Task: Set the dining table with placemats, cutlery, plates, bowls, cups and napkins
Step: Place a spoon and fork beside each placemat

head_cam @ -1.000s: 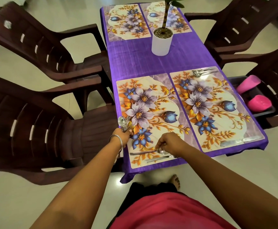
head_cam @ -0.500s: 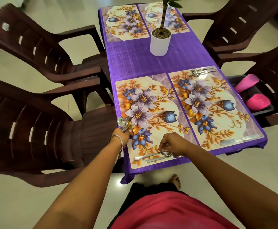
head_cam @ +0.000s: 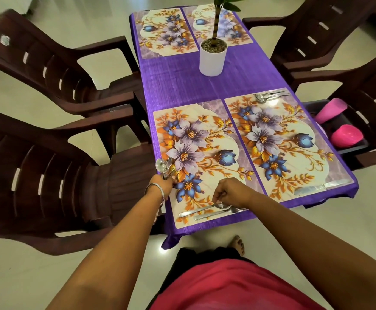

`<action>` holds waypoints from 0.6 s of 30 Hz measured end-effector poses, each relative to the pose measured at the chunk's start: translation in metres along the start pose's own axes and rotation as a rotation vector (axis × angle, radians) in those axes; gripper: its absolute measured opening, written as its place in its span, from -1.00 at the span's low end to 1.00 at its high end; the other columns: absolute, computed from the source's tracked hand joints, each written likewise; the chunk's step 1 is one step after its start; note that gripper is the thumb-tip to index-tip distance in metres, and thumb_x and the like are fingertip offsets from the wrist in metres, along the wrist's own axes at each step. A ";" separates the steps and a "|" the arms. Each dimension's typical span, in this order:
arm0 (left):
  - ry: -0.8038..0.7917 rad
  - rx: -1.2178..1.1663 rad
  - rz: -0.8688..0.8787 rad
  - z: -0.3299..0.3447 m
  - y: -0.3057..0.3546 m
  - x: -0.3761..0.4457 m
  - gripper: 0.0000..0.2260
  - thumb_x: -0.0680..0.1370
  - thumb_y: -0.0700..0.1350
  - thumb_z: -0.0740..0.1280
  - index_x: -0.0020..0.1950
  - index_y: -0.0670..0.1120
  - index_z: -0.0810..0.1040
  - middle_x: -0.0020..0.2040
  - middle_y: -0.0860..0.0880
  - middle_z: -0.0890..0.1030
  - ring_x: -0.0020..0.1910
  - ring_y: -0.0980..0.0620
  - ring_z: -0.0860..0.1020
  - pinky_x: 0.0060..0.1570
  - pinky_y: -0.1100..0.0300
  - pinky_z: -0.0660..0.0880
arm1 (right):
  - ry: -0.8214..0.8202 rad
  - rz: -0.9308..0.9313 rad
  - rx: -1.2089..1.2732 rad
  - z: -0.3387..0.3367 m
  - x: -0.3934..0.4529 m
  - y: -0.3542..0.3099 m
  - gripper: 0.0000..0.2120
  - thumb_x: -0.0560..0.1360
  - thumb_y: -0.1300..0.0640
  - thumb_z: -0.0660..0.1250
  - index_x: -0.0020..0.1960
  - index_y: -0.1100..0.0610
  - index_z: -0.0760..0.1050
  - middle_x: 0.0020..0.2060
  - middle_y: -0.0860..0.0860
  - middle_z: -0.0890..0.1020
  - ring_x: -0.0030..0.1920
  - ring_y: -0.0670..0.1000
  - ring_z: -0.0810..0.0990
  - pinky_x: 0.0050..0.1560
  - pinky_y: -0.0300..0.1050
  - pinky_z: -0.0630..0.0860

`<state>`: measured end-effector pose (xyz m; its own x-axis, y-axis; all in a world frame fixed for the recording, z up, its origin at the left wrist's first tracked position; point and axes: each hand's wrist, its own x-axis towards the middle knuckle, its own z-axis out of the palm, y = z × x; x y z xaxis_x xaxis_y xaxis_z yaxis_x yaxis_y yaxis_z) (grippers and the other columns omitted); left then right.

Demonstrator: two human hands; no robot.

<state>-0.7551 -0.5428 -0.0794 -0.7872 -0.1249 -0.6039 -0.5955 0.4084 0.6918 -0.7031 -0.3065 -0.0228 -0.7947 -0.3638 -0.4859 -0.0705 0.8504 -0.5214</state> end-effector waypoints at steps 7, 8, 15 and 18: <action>-0.011 -0.068 -0.018 -0.001 0.000 -0.002 -0.82 0.54 -0.08 0.34 -0.15 -0.19 0.59 -0.31 -0.13 0.51 -0.40 -0.07 0.43 -0.40 0.19 0.36 | 0.110 -0.010 0.051 0.001 0.000 0.003 -0.86 0.44 0.26 0.41 -0.02 0.15 0.67 -0.14 -0.01 0.55 -0.11 -0.06 0.48 -0.22 -0.39 0.34; -0.019 -0.108 -0.033 -0.002 0.001 -0.004 -0.80 0.55 -0.09 0.33 -0.22 -0.16 0.58 -0.38 -0.10 0.48 -0.48 -0.03 0.38 -0.47 0.23 0.32 | 0.140 -0.010 0.072 -0.001 0.000 0.002 -0.87 0.44 0.25 0.43 -0.03 0.15 0.67 -0.15 -0.03 0.54 -0.13 -0.08 0.47 -0.23 -0.41 0.32; -0.251 -0.426 -0.019 -0.006 0.021 -0.028 -0.75 0.59 -0.16 0.30 -0.28 -0.19 0.56 -0.46 -0.07 0.44 -0.67 0.13 0.19 -0.60 0.38 0.16 | 0.371 0.001 0.458 -0.028 0.015 -0.022 -0.80 0.45 0.25 0.44 0.07 0.20 0.57 -0.15 0.06 0.60 -0.15 -0.06 0.54 -0.06 -0.24 0.51; -0.457 -0.407 0.031 -0.008 0.038 -0.044 -0.73 0.61 -0.16 0.25 -0.28 -0.20 0.50 -0.53 -0.03 0.37 -0.68 0.14 0.18 -0.60 0.42 0.13 | 0.390 0.016 0.709 -0.045 0.027 -0.041 -0.73 0.49 0.26 0.40 0.18 0.21 0.51 -0.17 -0.01 0.57 -0.11 -0.04 0.55 0.02 -0.10 0.54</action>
<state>-0.7446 -0.5291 -0.0231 -0.7103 0.3183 -0.6278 -0.6580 0.0166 0.7529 -0.7488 -0.3344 0.0174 -0.9546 -0.0835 -0.2859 0.2380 0.3631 -0.9008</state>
